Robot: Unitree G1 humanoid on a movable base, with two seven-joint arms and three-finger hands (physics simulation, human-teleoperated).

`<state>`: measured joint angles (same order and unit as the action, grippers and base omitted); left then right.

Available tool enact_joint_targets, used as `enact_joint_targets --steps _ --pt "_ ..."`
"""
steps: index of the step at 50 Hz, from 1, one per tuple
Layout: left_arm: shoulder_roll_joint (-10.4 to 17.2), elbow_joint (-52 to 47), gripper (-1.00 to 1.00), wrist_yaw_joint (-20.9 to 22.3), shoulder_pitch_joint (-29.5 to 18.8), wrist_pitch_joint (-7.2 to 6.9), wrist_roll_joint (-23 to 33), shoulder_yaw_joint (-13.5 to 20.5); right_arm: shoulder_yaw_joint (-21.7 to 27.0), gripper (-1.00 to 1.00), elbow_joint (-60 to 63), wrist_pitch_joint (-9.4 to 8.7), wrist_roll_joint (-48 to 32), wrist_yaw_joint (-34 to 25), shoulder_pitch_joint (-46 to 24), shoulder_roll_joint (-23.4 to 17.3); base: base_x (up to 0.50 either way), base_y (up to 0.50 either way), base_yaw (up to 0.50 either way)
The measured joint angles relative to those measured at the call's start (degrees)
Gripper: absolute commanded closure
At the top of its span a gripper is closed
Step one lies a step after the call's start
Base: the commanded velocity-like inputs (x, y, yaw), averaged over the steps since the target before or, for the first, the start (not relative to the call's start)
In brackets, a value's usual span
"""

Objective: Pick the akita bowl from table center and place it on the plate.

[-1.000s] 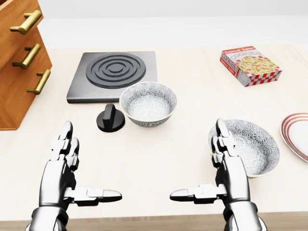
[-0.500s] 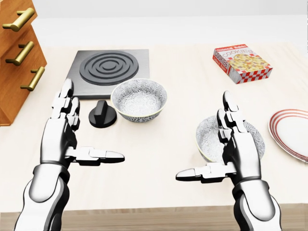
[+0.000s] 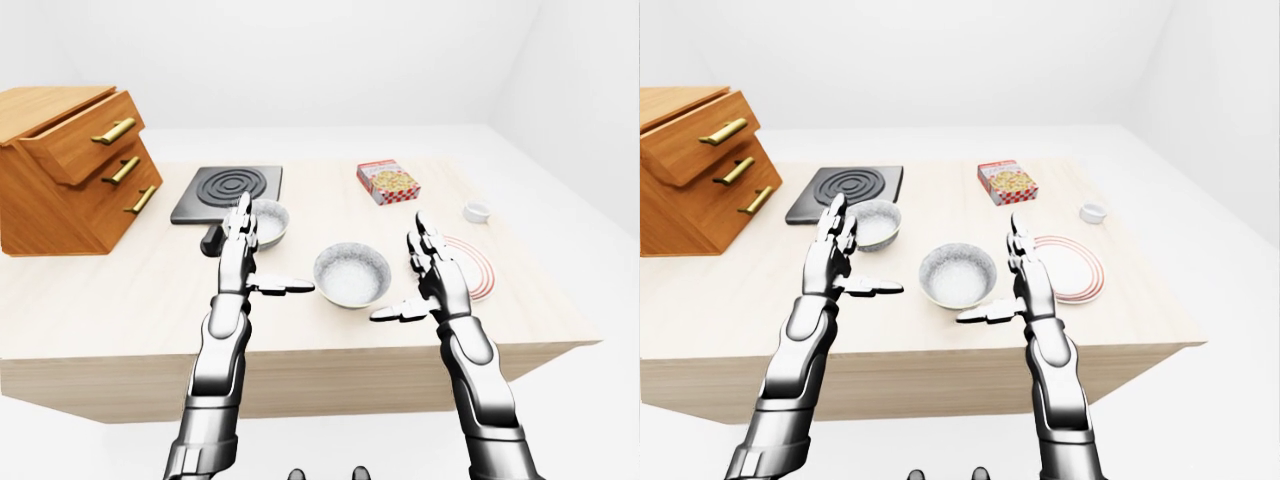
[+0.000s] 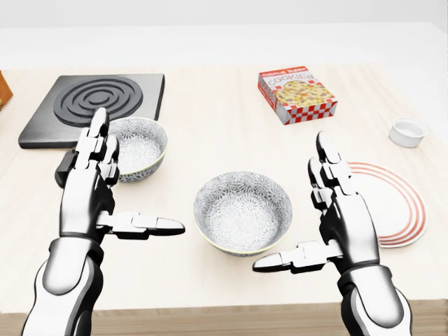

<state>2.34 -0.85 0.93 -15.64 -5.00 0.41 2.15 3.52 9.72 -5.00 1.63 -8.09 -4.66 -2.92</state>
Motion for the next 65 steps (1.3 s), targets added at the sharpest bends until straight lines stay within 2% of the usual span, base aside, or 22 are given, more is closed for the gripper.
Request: enact_joint_targets --steps 19,39,47,54,59,65 --pt "0.00 -1.04 -1.00 0.20 0.88 0.00 -0.38 0.16 -0.06 -1.00 1.00 0.00 -0.61 -2.18 2.05 0.05 0.43 -0.30 0.00" --pt "0.95 -2.22 -1.00 -0.42 -0.75 0.00 0.26 0.82 0.80 -1.00 2.12 0.00 -1.34 -1.57 0.11 -0.55 0.02 0.00 0.00" --pt "3.80 2.76 -1.00 -0.48 -3.55 0.00 4.82 2.09 0.81 -1.00 2.03 0.00 -1.63 -1.24 -0.63 -0.61 0.00 0.00 0.00" --pt "7.27 10.34 -1.00 -1.19 -7.21 0.06 11.88 3.02 0.68 -1.00 1.92 0.00 -1.85 -1.11 -0.74 -0.59 0.00 0.00 0.00" --pt "9.39 17.03 -1.00 -1.96 -9.97 0.92 17.11 3.25 0.62 -1.00 2.04 0.00 -2.01 -1.07 -0.69 -0.57 0.00 0.00 0.00" --pt "11.23 25.36 -1.00 -3.12 -13.12 2.85 23.15 2.84 0.70 -1.00 2.42 0.00 -2.12 -1.14 -0.41 -0.60 0.00 0.00 0.00"
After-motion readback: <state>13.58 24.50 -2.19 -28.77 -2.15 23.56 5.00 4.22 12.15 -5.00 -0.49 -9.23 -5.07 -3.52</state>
